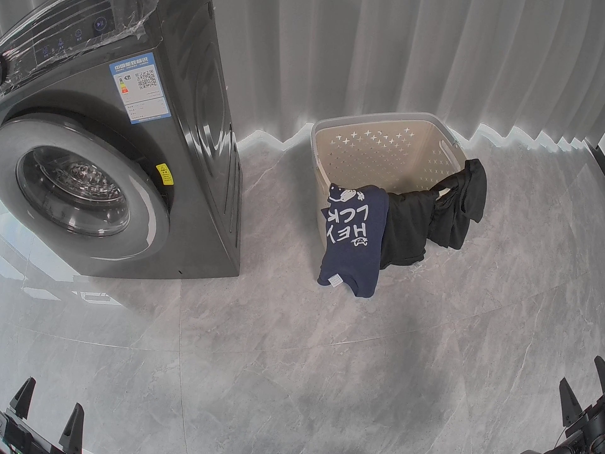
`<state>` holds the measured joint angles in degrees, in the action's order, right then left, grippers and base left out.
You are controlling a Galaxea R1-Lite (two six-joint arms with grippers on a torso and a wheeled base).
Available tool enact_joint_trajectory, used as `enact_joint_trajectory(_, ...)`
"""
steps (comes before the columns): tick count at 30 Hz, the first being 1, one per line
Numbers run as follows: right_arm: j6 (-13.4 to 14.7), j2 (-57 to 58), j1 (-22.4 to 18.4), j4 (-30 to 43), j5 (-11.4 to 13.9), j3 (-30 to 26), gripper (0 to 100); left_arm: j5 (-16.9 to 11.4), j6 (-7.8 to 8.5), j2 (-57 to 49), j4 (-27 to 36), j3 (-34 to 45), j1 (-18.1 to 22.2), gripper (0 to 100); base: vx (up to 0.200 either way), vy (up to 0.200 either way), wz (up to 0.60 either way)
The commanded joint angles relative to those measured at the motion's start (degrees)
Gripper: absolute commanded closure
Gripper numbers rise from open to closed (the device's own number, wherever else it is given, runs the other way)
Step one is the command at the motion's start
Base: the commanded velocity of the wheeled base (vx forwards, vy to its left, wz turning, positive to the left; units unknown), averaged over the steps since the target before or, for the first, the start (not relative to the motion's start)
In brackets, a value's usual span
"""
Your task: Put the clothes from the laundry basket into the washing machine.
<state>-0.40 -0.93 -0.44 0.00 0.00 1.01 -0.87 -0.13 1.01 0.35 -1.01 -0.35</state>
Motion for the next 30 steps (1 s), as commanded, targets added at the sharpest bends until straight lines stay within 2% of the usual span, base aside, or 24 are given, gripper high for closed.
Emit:
enact_joint_trajectory(1, 0.05, 0.93, 0.0, 0.0, 0.0, -1.01, 0, -0.01, 0.05, -1.01, 0.0, 1.01, 0.0, 0, 0.0, 0.0, 0.0)
enact_joint_trajectory(6, 0.05, 0.93, 0.0, 0.0, 0.0, -1.01, 0, -0.01, -0.04, -1.01, -0.09, 1.01, 0.0, 0, 0.0, 0.0, 0.0)
enact_joint_trajectory(30, -0.04, 0.93, 0.0, 0.0, 0.0, -1.01, 0, -0.01, 0.05, -1.01, 0.0, 1.01, 0.0, 0, 0.0, -0.2, 0.0)
